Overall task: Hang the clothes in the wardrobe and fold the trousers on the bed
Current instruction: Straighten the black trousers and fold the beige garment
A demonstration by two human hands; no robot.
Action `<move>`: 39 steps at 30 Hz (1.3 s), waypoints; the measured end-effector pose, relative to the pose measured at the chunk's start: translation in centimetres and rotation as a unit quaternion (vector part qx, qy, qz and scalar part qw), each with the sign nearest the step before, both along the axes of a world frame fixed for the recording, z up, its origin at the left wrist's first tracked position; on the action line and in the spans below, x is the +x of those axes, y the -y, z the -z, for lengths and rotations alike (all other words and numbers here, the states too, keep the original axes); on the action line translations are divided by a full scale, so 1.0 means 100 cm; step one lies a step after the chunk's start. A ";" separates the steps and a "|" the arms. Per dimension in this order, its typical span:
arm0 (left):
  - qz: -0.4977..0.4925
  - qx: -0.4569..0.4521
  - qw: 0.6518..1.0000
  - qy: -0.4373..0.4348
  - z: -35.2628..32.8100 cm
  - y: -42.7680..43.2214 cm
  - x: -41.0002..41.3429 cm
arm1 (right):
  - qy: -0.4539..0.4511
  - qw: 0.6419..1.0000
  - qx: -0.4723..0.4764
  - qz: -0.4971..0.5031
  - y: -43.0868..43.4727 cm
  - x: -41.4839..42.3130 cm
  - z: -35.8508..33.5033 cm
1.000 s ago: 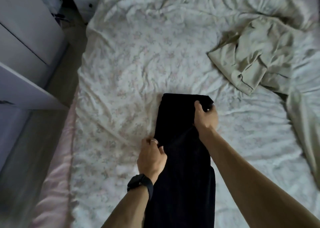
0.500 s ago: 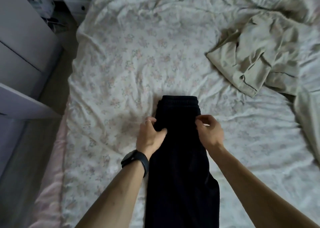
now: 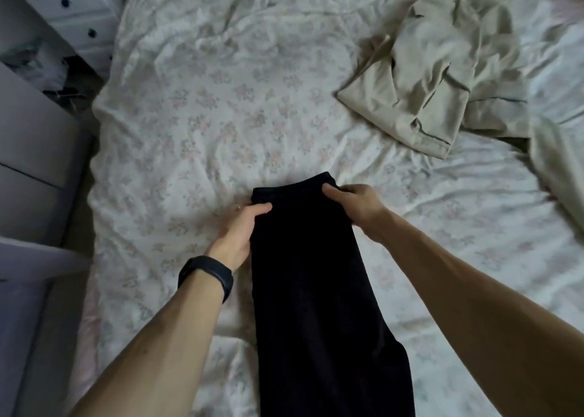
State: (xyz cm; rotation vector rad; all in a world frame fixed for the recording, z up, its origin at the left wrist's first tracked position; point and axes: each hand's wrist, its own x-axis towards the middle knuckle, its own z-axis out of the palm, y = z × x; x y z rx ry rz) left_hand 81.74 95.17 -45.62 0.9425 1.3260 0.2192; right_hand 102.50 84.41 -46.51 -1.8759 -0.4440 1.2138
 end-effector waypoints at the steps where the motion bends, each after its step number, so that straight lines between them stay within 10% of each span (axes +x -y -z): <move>1: -0.004 0.033 0.999 -0.005 0.004 -0.003 -0.001 | 0.079 0.997 0.004 -0.011 -0.003 -0.002 0.000; 3: 0.006 0.117 0.991 -0.058 0.013 -0.005 0.004 | 0.188 0.981 -0.020 -0.039 -0.006 -0.011 -0.004; 8: 0.043 0.299 0.927 -0.221 0.020 0.025 0.031 | 0.068 0.997 -0.008 0.029 0.036 -0.023 -0.004; 13: 0.254 0.588 0.708 -0.297 0.021 0.126 0.013 | 0.075 0.979 -0.018 0.186 0.173 -0.059 -0.009; 24: 0.379 0.429 0.758 -0.313 0.038 0.210 -0.035 | -0.201 0.958 -0.135 0.153 0.242 -0.103 0.001; 30: 0.381 0.424 0.759 -0.314 0.039 0.208 -0.036 | -0.037 0.974 -0.218 0.053 0.247 -0.089 -0.011; 39: 0.395 0.419 0.753 -0.320 0.041 0.209 -0.037 | -0.204 0.945 -0.145 0.208 0.240 -0.110 -0.011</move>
